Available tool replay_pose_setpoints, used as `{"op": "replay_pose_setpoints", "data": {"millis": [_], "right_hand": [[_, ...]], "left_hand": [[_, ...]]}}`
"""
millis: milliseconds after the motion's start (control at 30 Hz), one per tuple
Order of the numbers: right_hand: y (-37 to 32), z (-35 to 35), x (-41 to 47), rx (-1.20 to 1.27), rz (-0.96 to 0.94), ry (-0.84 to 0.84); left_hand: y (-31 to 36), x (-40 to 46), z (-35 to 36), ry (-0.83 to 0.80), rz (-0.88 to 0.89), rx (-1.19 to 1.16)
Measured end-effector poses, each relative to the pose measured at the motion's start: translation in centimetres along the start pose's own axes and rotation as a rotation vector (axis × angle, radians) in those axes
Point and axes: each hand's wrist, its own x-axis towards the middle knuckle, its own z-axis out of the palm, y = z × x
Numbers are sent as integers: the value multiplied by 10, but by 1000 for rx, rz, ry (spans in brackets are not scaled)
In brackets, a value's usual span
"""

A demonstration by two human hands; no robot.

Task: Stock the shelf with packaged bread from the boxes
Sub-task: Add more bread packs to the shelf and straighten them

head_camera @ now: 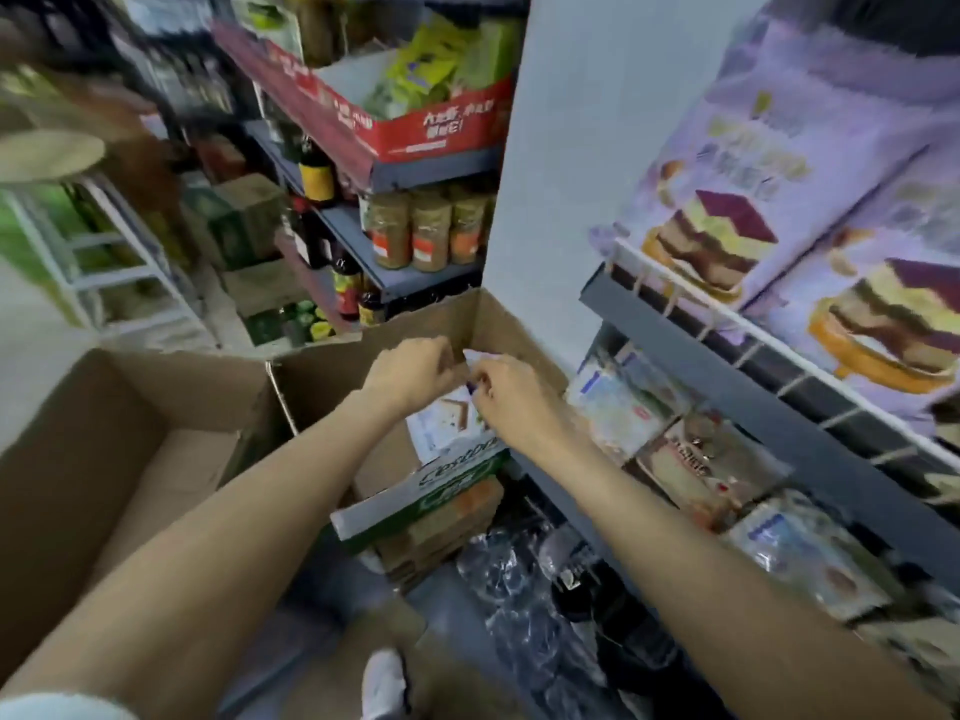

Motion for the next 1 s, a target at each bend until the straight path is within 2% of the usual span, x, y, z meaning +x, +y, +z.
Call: {"op": "replay_pose_setpoints", "data": {"millis": [167, 300, 433, 567, 633, 767, 867, 933, 1000], "right_hand": [[32, 72, 83, 8, 234, -191], [69, 109, 135, -109, 457, -324], [104, 148, 175, -68, 490, -356], [127, 166, 192, -182, 520, -382], [136, 170, 197, -235, 538, -355], [144, 173, 203, -331, 512, -333], [149, 173, 206, -328, 456, -316], [148, 169, 206, -312, 427, -297], [144, 163, 202, -273, 431, -266]], "left_hand": [[-72, 56, 53, -185, -132, 18], [-106, 105, 103, -371, -194, -5], [-124, 145, 147, -450, -240, -67], [-128, 176, 188, -535, -226, -146], [-127, 187, 204, -566, -281, -260], [-129, 207, 242, -523, -335, -418], [-123, 202, 242, -520, -332, -302], [-120, 196, 234, -440, -348, -234], [-120, 189, 224, -371, -347, -265]]}}
